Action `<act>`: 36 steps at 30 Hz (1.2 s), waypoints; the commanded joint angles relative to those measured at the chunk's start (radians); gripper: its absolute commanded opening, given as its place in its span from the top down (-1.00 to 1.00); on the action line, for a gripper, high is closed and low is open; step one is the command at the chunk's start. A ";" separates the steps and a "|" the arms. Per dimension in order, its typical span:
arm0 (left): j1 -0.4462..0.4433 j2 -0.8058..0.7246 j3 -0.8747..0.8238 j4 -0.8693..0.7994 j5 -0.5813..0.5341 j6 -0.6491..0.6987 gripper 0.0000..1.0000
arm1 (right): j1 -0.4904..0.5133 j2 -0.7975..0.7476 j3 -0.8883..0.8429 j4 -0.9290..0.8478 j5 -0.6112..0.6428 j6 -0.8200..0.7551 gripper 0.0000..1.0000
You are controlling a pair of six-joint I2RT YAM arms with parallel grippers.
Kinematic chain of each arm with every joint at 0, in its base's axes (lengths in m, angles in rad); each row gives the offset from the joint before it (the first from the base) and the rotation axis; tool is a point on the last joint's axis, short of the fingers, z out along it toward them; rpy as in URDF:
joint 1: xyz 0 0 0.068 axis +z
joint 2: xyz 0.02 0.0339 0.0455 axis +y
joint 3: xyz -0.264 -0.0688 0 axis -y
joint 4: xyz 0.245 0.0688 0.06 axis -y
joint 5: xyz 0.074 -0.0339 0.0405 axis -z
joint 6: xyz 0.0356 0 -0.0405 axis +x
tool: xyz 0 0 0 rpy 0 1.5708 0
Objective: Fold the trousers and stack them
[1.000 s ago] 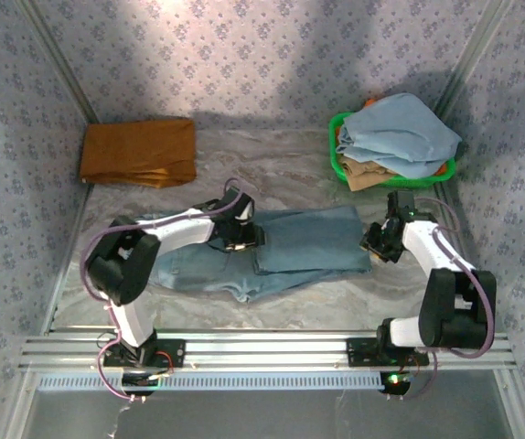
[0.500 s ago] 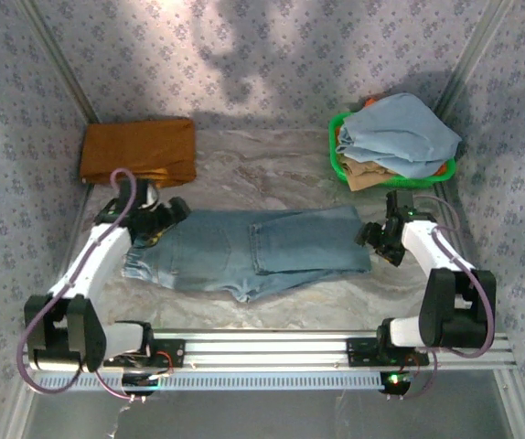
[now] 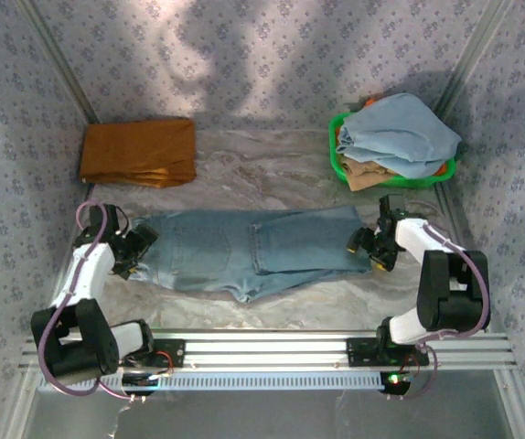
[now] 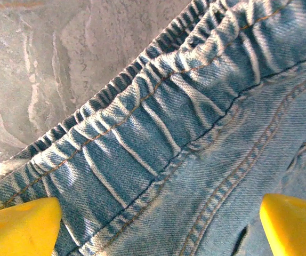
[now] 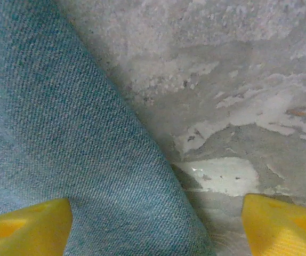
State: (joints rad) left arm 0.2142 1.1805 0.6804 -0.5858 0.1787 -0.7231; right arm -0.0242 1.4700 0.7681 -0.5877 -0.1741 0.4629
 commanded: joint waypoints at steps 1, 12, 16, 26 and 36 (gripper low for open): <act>0.004 0.016 -0.020 0.023 0.028 -0.020 -0.89 | 0.010 0.019 -0.005 0.039 -0.100 -0.017 -0.57; 0.005 0.037 -0.062 0.056 0.010 -0.029 -0.85 | -0.017 0.022 0.010 0.063 -0.210 -0.011 0.59; 0.005 0.044 -0.068 0.066 0.010 -0.030 -0.83 | -0.022 -0.035 0.024 0.034 -0.200 -0.007 0.94; -0.078 0.028 -0.103 0.106 0.028 -0.073 -0.74 | -0.073 -0.130 0.055 -0.052 -0.049 0.037 1.00; -0.420 0.038 -0.135 0.173 -0.044 -0.245 -0.74 | -0.122 -0.201 0.152 -0.129 -0.001 0.042 1.00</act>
State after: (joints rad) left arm -0.1535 1.1934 0.5812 -0.3916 0.0910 -0.8890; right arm -0.1463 1.3071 0.8627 -0.6640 -0.1856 0.4999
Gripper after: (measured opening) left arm 0.872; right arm 0.066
